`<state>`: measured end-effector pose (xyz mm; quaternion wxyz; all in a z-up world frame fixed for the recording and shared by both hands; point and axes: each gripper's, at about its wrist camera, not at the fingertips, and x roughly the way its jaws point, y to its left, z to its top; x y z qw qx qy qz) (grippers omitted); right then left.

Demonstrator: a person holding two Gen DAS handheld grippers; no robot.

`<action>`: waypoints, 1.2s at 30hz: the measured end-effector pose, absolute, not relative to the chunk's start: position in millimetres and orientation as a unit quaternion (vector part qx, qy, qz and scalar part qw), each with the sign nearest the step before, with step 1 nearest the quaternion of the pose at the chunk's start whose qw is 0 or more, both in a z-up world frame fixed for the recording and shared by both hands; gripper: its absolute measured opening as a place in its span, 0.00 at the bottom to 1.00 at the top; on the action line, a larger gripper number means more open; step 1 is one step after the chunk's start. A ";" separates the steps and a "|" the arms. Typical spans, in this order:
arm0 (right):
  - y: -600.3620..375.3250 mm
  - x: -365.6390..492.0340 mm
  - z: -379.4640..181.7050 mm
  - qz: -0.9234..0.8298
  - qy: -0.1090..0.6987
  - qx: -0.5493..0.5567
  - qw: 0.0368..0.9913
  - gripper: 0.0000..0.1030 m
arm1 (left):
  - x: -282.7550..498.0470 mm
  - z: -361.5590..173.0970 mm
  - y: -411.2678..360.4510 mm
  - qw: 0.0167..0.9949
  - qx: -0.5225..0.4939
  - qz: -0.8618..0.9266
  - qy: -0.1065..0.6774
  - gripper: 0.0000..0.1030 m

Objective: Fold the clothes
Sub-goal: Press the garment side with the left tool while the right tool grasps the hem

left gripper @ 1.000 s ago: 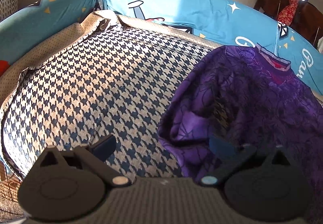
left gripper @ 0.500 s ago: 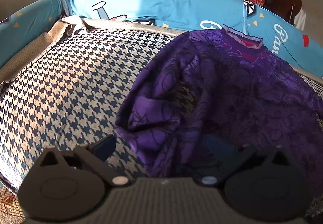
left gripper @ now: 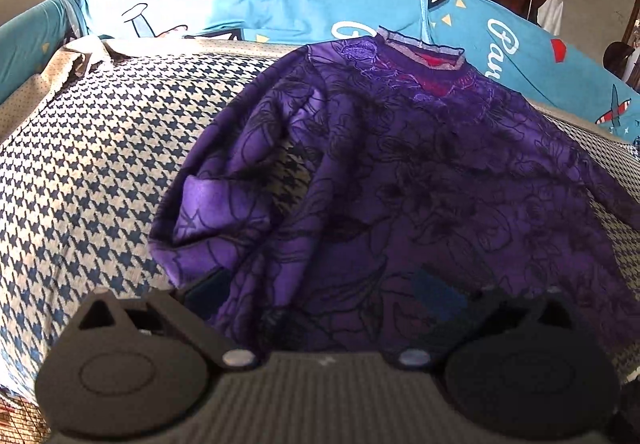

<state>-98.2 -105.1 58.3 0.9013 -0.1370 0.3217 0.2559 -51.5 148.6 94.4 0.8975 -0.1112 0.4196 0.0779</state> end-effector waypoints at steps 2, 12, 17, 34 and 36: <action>-101.4 -98.8 58.3 0.263 0.311 -0.182 0.895 0.35 | -49.3 92.8 146.4 0.895 -0.113 0.074 0.424 1.00; -95.1 -89.6 48.5 0.289 0.293 -0.284 0.866 0.36 | -38.2 82.2 125.4 0.888 -0.089 0.055 0.447 1.00; -90.2 -86.7 41.2 0.295 0.279 -0.315 0.858 0.37 | -33.4 76.4 118.2 0.884 -0.084 0.049 0.457 1.00; -101.7 -90.4 46.4 0.322 0.275 -0.303 0.854 0.07 | -28.2 57.4 99.5 0.868 -0.051 0.031 0.493 1.00; -103.7 -94.5 44.9 0.329 0.279 -0.307 0.848 0.07 | -29.1 55.6 98.1 0.866 -0.044 0.031 0.497 1.00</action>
